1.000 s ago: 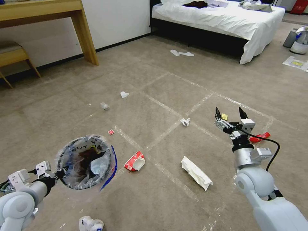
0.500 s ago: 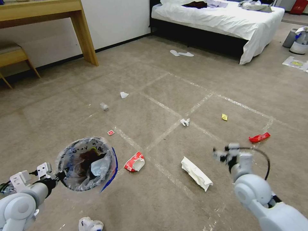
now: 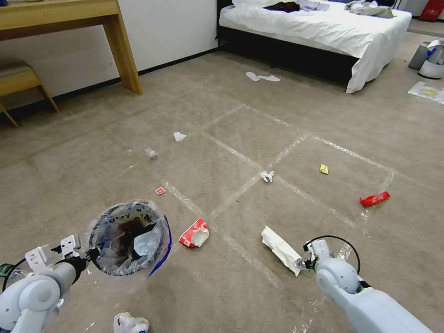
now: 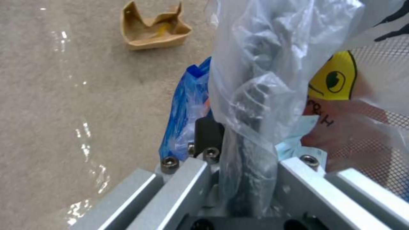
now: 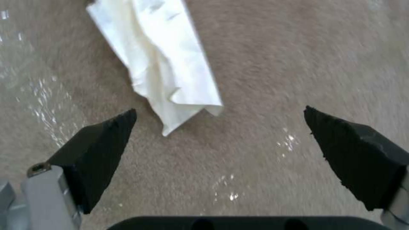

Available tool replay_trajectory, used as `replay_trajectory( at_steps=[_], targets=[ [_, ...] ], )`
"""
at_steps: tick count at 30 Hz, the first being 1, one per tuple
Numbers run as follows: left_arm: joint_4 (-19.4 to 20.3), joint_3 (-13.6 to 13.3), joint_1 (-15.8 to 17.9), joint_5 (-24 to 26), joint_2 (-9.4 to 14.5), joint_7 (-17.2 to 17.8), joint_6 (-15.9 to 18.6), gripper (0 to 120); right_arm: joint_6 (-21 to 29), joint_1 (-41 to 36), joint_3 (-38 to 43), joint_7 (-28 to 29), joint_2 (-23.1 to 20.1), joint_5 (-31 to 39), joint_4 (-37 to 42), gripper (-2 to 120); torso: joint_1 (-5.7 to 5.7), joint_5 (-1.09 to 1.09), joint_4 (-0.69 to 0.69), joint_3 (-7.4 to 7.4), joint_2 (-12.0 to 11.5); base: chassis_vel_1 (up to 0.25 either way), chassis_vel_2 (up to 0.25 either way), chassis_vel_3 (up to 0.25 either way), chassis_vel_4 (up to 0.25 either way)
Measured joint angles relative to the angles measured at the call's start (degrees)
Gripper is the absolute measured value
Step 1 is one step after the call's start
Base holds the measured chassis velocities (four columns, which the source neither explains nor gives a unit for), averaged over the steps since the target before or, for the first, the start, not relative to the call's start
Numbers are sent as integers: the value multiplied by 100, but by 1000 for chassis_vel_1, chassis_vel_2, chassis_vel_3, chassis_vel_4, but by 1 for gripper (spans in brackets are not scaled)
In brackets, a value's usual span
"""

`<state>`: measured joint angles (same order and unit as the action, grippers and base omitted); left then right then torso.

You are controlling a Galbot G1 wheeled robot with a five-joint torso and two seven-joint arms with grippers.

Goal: Pick up the trash bin and place the garbage on the floor into it.

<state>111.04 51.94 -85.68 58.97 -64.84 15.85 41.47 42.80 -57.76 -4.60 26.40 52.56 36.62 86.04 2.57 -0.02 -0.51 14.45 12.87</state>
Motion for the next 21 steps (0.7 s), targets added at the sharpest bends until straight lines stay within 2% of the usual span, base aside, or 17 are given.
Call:
replay_trajectory(
  at_steps=[4, 7, 9, 13, 15, 19, 21],
  targets=[
    [-14, 60, -47, -33, -73, 21, -10, 0, -23, 576, -806, -263, 173, -275, -598, 100, 0, 0, 1, 0, 0, 0, 0, 0, 0],
    [-20, 68, -62, -49, -110, 26, -12, 0, -28, 749, -992, -398, 255, -403, -796, 100, 0, 2, -2, 0, 0, 0, 0, 0, 0],
    [-25, 83, -93, -82, -168, 27, -23, 0, -60, 1103, -1242, -564, 502, -608, -1290, 100, 0, 0, -1, 0, 0, 0, 0, 0, 0],
    [-25, 97, -103, -85, -184, 25, -33, 0, -167, 1244, -1330, -655, 648, -727, -1556, 100, 1, 1, -1, 1, 0, 0, 0, 0, 0],
    [-41, 134, -106, -80, -178, 5, -52, 0, -260, 1475, -1438, -745, 1010, -873, -2026, 100, 1, 0, -2, 0, 0, 0, 0, 0, 0],
    [-68, 150, -94, -62, -144, -2, -60, 0, -376, 1595, -1466, -765, 1302, -950, -2340, 100, 1, 3, -1, 1, 0, 0, 0, 0, 0],
    [-114, 158, -77, -46, -111, -7, -73, 0, -546, 1723, -1471, -856, 1606, -1157, -2726, 100, 1, 1, 0, 0, 0, 0, 0, 0, 0]
  ],
)
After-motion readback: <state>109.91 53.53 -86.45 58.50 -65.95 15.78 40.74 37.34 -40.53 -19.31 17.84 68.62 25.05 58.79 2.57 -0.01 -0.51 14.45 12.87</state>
